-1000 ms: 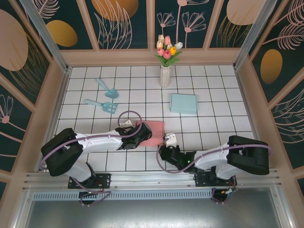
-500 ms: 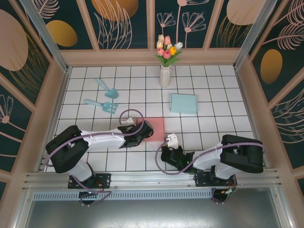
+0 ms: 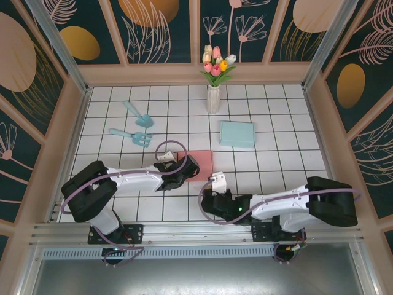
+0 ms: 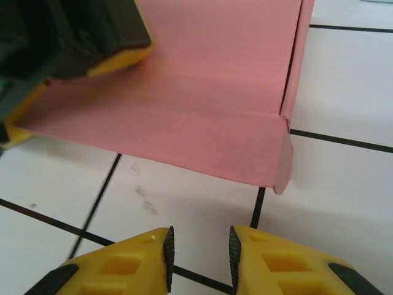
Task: Fold the paper box
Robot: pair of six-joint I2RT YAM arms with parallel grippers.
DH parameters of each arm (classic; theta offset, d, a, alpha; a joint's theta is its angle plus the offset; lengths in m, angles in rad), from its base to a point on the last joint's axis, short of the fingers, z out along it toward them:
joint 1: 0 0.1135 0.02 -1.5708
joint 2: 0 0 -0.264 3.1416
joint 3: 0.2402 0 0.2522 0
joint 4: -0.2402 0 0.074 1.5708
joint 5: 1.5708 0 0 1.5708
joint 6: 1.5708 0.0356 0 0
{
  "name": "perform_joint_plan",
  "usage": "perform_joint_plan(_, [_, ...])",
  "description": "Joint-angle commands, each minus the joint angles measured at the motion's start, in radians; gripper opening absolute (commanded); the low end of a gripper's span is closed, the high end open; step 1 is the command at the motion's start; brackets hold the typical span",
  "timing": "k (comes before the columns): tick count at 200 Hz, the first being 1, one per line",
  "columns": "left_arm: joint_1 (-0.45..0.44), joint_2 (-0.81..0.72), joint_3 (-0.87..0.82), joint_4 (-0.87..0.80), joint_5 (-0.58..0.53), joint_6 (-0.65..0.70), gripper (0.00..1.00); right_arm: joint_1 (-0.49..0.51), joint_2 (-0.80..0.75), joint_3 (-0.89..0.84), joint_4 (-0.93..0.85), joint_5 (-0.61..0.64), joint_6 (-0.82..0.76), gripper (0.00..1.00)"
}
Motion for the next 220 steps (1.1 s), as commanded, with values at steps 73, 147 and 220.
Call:
perform_joint_plan(73, [0.017, 0.115, -0.082, -0.246, 0.081, 0.046, 0.74, -0.072, -0.031, 0.089, -0.155, 0.013, 0.018, 0.37])
perform_joint_plan(147, [0.017, 0.124, -0.076, -0.243, 0.084, 0.052, 0.73, -0.293, -0.185, -0.092, 0.143, -0.344, -0.073, 0.53])
perform_joint_plan(220, [0.017, 0.131, -0.067, -0.248, 0.089, 0.053, 0.73, -0.352, -0.128, -0.115, 0.198, -0.427, -0.069, 0.51])
